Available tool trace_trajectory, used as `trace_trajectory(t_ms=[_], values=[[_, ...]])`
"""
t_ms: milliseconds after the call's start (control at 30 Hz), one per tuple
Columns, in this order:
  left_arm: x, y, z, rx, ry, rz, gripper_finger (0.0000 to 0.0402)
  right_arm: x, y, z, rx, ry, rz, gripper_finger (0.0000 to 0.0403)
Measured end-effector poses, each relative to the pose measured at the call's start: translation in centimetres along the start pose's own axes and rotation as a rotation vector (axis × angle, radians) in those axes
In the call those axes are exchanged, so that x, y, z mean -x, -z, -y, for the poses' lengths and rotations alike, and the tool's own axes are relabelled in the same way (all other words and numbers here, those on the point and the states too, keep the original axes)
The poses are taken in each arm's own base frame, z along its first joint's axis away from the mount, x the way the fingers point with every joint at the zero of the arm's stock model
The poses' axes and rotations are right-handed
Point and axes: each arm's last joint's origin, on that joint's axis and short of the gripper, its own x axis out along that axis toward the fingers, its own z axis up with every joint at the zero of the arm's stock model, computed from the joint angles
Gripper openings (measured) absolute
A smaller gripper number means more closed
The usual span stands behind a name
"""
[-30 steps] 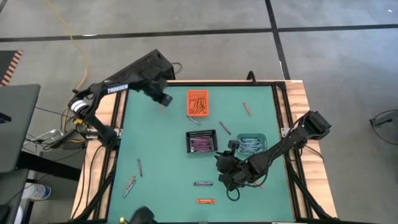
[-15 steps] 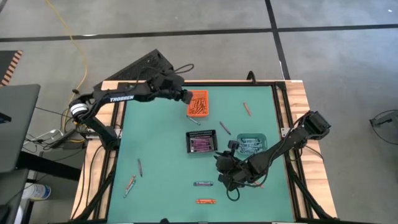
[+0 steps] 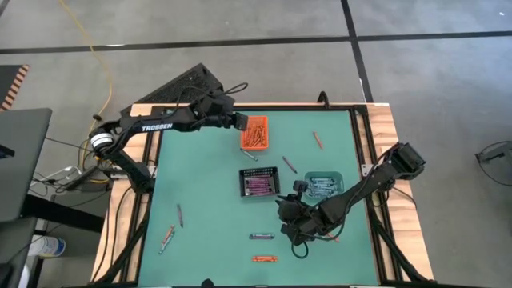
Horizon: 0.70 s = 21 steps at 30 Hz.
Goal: Sort crayons
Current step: Put the blue crayon into the green bin
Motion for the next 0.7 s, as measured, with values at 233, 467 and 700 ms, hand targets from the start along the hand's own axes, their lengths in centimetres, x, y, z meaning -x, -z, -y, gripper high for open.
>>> trace_trajectory(t_ms=[233,467,700], values=[[0.0,0.1,0.1,-0.106,0.029,-0.02,0.0088,0.0,0.0,0.0,-0.001,0.0,0.0,0.0072],[0.0,0.1,0.1,-0.172,0.054,-0.041,0.0089,0.0,0.0,0.0,-0.003,0.0,0.0,0.0072],[0.8,1.4,0.1,-0.23,0.082,-0.206,0.0089,0.0,0.0,0.0,-0.002,0.0,-0.001,0.0072]])
